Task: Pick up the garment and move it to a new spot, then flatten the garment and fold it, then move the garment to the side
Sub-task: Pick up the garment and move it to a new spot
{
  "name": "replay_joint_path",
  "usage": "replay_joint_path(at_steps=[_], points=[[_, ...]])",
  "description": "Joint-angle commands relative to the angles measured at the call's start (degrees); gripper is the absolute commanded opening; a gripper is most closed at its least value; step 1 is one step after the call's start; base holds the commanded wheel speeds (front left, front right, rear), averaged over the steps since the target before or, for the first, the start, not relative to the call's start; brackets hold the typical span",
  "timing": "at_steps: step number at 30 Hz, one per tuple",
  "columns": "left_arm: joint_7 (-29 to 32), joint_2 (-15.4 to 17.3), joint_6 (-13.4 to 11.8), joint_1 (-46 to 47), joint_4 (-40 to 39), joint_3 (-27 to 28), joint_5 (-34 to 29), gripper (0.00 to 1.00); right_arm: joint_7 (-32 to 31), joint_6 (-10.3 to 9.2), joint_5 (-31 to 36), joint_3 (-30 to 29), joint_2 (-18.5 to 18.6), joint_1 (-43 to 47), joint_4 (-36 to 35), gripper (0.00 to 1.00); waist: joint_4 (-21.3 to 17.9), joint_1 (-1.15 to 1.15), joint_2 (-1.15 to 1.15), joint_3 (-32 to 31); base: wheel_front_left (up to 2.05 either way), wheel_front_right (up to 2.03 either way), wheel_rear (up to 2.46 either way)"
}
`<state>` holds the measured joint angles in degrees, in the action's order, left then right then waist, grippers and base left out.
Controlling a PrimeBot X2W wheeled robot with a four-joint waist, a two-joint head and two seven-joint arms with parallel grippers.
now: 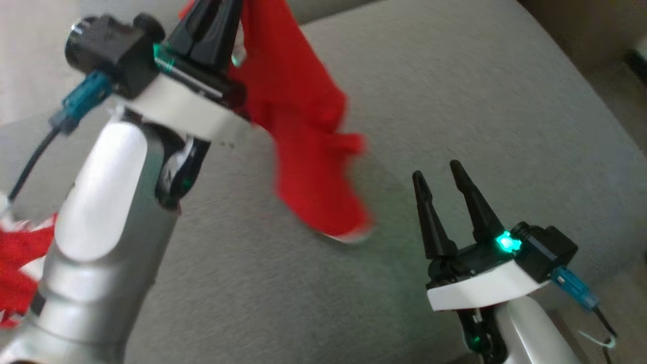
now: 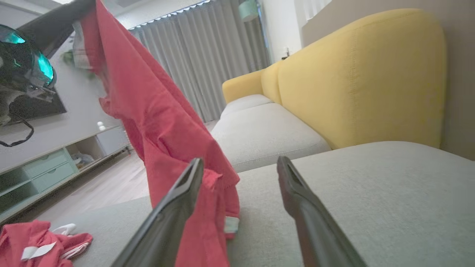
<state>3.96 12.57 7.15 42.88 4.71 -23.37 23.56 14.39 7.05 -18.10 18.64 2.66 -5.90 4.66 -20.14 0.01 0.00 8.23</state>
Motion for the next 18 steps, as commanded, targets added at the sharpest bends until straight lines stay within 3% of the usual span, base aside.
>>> replay_joint_path(at_steps=[1,10,11,12,13,14,18], points=[[0.2,1.8,0.3,4.7,-0.9,1.7,-0.6,0.00,0.6,0.44,-0.7,1.7,0.2,-2.4,-2.4,1.00,-4.5,-0.01,0.00,3.3,0.00,0.00,0.00],[-1.7,0.4,0.3,11.4,10.5,-5.7,-1.2,0.00,0.6,0.44,-3.7,5.9,0.2,-3.1,-4.4,1.00,-11.3,-0.01,0.00,7.3,0.00,0.00,0.00],[-2.1,-0.1,0.3,11.8,11.4,-6.9,-0.7,0.09,0.6,0.44,-3.9,6.0,0.2,-3.1,-4.5,1.00,-11.5,-0.01,0.00,7.5,0.00,0.00,0.00],[-2.7,-0.6,0.3,12.2,12.1,-8.2,-0.3,0.49,0.6,0.44,-4.0,6.1,0.2,-3.2,-4.5,1.00,-11.7,-0.01,0.00,7.6,0.00,0.00,0.00],[-3.4,-1.0,0.3,12.6,12.8,-9.2,0.2,0.96,0.6,0.44,-4.1,6.2,0.2,-3.2,-4.5,1.00,-11.8,-0.01,0.00,7.7,0.00,0.00,0.00],[-4.0,-1.3,0.3,13.0,13.5,-10.4,0.6,1.00,0.6,0.44,-4.2,6.2,0.2,-3.2,-4.5,1.00,-11.9,-0.01,0.00,7.7,0.00,0.00,0.00],[-5.0,-1.5,0.3,14.1,15.3,-13.4,2.0,1.00,0.6,0.44,-4.4,6.5,0.2,-3.2,-4.4,1.00,-11.8,-0.01,0.00,7.7,0.00,0.00,0.00]])
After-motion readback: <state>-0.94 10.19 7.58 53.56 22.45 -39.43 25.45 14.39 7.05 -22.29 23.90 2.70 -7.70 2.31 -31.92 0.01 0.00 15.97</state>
